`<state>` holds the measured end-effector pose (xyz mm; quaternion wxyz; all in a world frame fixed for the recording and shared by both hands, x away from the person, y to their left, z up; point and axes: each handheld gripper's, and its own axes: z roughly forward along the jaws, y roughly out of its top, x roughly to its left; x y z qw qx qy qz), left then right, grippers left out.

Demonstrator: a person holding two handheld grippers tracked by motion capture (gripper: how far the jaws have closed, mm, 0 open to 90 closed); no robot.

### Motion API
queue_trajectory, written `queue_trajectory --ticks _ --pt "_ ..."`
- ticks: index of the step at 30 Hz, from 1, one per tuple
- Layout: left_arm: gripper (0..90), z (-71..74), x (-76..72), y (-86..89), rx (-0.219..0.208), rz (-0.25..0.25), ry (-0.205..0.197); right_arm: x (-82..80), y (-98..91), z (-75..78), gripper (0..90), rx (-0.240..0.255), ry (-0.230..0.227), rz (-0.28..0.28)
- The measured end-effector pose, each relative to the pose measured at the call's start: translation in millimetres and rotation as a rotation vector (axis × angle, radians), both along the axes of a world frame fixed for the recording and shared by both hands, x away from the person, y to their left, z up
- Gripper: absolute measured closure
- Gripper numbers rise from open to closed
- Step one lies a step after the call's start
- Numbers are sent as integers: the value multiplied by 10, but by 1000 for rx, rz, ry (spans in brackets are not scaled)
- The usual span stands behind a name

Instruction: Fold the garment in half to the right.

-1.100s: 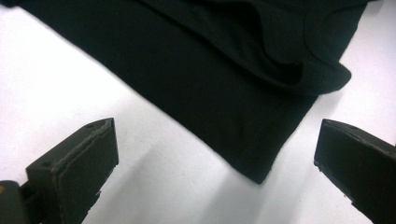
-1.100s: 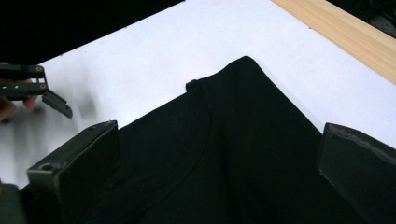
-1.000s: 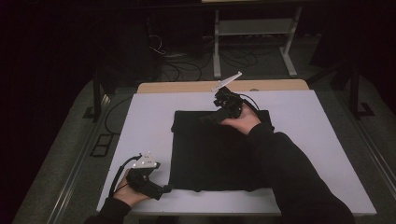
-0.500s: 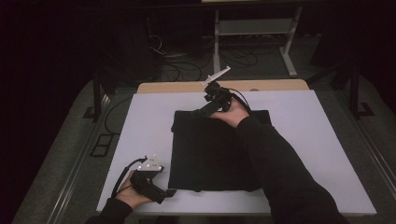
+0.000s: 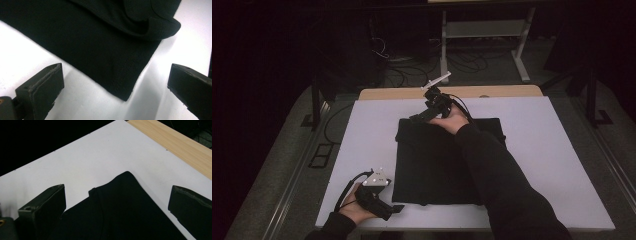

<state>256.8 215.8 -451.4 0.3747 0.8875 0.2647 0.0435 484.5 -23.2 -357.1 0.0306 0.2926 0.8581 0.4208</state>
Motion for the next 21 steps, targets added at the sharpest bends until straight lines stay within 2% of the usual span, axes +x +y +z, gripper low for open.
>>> queue_trajectory --ticks 5,6,7,8,11,15,21 --pt "3 0 -9 -21 10 -2 -10 54 58 -51 9 5 7 -13" --pt "27 1 -19 -41 -4 8 -18 77 89 -75 9 8 5 -11" --pt "53 5 -16 -40 5 1 -27 88 106 -90 9 9 2 -11" --pt "66 -1 -23 -56 -6 14 -28 97 123 -104 9 5 -3 -16" --pt "131 4 -22 -59 13 5 -59 133 175 -157 9 2 1 -28" --pt "165 -5 -32 -86 12 12 -78 196 250 -223 9 -10 5 -36" --pt "232 3 -17 -87 11 10 -84 264 370 -317 12 -2 -3 -50"
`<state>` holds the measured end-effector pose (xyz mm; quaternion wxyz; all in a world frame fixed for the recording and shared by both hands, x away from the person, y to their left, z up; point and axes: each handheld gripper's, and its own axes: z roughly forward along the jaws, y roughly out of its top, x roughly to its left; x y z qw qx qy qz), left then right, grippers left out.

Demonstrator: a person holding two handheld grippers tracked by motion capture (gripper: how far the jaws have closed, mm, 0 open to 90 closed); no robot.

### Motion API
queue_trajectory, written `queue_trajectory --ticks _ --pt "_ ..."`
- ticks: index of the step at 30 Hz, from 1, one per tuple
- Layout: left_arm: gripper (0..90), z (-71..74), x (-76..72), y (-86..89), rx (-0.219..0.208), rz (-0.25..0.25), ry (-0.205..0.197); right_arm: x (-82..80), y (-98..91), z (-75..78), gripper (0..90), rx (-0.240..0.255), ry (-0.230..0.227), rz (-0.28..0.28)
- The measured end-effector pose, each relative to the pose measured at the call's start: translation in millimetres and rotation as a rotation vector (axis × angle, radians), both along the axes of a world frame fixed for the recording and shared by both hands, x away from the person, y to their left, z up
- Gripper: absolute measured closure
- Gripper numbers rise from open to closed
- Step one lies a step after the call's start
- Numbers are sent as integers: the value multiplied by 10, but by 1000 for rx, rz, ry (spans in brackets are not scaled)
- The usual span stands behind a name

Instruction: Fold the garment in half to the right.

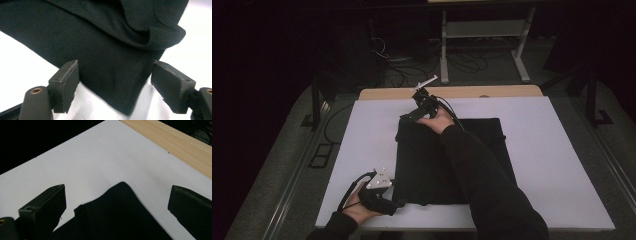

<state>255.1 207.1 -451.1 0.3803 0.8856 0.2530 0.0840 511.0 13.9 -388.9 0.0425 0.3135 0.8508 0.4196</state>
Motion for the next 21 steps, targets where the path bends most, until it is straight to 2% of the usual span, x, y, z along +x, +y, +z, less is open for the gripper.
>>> queue_trajectory --ticks 2,6,8,10,11,13,21 --pt "271 2 -1 -5 5 2 -11 26 36 -46 13 4 0 -2" --pt "320 -3 -2 -24 -12 9 -14 71 104 -138 13 -1 5 -7" --pt "344 0 3 -28 -18 7 -11 89 133 -184 13 2 11 -10" --pt "406 7 11 -20 -10 -6 -12 113 157 -231 13 1 11 -18" --pt "440 11 13 -28 -26 -14 -2 125 165 -257 13 3 11 -24" --pt "488 15 18 -33 -24 -24 -2 147 178 -312 16 12 19 -35" --pt "606 22 51 -52 -31 -30 10 210 287 -444 45 -9 30 -29"
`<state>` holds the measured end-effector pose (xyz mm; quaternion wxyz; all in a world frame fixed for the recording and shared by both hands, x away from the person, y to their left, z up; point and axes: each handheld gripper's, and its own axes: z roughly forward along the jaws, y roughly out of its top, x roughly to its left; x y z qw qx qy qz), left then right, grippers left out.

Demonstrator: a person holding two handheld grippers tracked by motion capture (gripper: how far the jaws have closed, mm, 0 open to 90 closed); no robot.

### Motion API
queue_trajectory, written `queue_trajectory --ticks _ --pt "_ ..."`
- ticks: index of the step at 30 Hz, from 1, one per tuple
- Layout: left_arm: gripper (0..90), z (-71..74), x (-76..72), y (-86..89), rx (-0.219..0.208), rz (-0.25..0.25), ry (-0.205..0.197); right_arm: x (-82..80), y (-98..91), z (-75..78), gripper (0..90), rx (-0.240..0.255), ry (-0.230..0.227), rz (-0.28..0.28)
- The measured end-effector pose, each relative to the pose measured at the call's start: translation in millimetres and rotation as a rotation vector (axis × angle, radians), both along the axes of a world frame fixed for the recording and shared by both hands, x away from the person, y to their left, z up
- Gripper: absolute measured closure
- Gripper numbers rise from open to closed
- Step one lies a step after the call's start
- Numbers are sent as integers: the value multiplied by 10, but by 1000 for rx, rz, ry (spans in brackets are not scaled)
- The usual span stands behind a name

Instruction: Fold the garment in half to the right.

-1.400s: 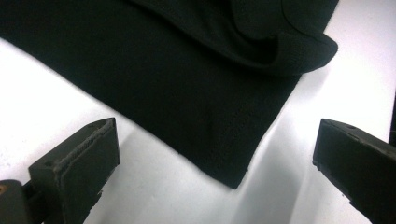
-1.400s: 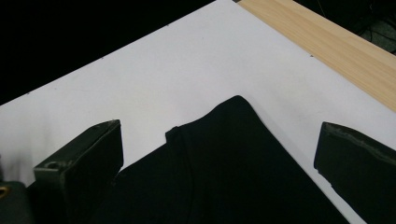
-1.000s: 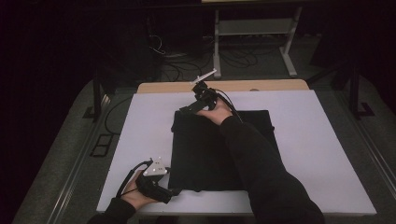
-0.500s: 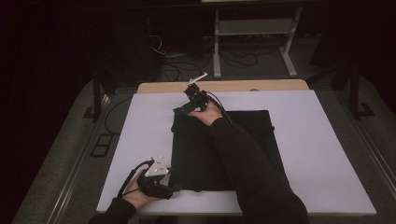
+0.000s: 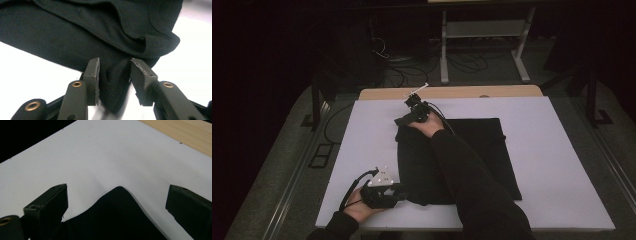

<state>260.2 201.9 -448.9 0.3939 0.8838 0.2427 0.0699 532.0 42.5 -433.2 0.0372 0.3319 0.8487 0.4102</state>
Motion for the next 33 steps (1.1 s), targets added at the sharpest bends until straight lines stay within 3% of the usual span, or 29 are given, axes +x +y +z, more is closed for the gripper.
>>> queue_trajectory --ticks 6,9,14,17,21,24,26,33 --pt "721 35 14 -25 20 -6 -28 17 122 -83 95 -30 12 -1" --pt "780 45 27 -36 18 0 -29 13 164 -119 131 -66 -3 -14" --pt "804 65 27 -47 -2 8 -36 19 177 -166 181 -110 -13 -35" --pt "807 79 30 -45 9 -1 -42 1 188 -165 235 -144 -32 -48" --pt "807 97 22 -47 -12 12 -47 -10 183 -144 369 -168 -48 -57" --pt "807 104 22 -52 -15 12 -50 -35 198 -124 463 -165 -30 -74" --pt "807 108 26 -51 -7 3 -49 -44 197 -105 564 -190 -35 -47" --pt "814 140 22 -69 -21 6 -60 -111 236 -46 784 -267 -72 -16"
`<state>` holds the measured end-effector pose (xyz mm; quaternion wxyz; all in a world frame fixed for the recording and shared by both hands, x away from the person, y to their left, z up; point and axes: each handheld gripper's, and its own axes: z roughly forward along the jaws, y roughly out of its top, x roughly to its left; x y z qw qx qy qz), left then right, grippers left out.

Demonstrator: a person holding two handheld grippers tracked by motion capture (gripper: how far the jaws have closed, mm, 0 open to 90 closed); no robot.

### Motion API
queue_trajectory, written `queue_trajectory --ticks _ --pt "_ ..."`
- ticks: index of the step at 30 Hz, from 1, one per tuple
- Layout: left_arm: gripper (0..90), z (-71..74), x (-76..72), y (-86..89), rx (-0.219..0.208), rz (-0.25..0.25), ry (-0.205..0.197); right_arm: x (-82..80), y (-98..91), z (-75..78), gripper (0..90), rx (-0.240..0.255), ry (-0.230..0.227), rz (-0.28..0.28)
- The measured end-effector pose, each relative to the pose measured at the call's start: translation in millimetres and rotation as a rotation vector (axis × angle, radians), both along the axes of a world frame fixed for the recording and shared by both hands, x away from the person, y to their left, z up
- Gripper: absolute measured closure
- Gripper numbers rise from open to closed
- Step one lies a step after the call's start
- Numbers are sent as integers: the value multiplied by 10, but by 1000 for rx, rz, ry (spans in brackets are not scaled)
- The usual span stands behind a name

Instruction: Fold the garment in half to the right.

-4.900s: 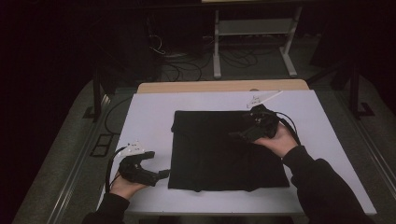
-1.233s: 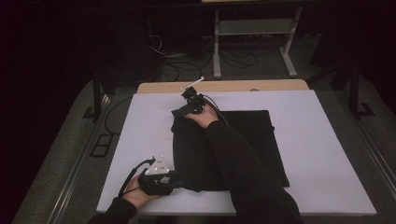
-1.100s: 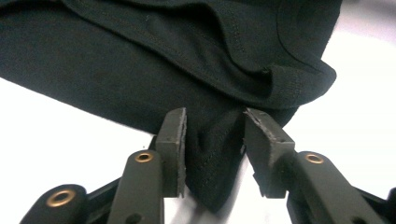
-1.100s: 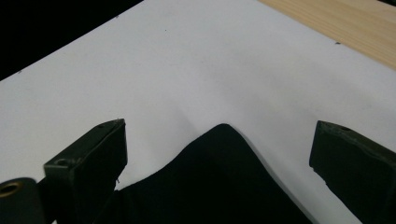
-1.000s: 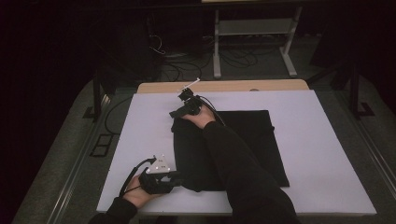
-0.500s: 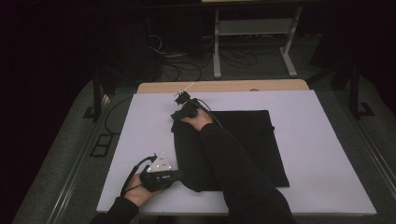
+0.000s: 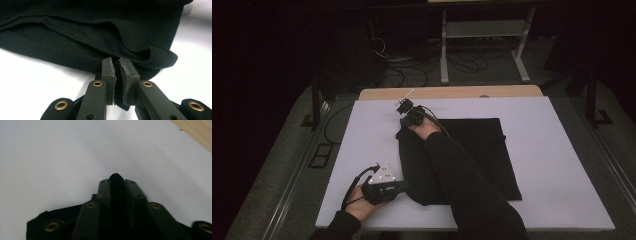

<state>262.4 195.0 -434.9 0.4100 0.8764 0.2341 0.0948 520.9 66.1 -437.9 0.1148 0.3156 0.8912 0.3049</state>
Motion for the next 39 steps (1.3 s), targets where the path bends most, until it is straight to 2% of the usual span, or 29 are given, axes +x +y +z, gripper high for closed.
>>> queue_trajectory --ticks 5,9,15,17,21,22,27,39 --pt "816 9 1 -3 -6 0 0 2 -63 51 829 23 45 5" --pt "817 44 -5 -16 -20 0 -13 -4 -134 134 834 54 62 9" --pt "817 85 -6 -54 -33 -6 -25 -46 -241 230 836 86 54 22" --pt "817 101 -9 -66 -56 1 -28 -61 -284 262 836 99 58 19" --pt "817 144 -6 -72 -64 -7 -39 -83 -373 320 835 125 63 15" --pt "817 148 -11 -85 -78 -1 -38 -86 -398 335 836 128 59 16" --pt "817 191 -17 -104 -71 -22 -60 -118 -516 421 836 157 60 0" --pt "817 336 -34 -228 -114 -55 -92 -164 -842 667 835 213 21 -3"
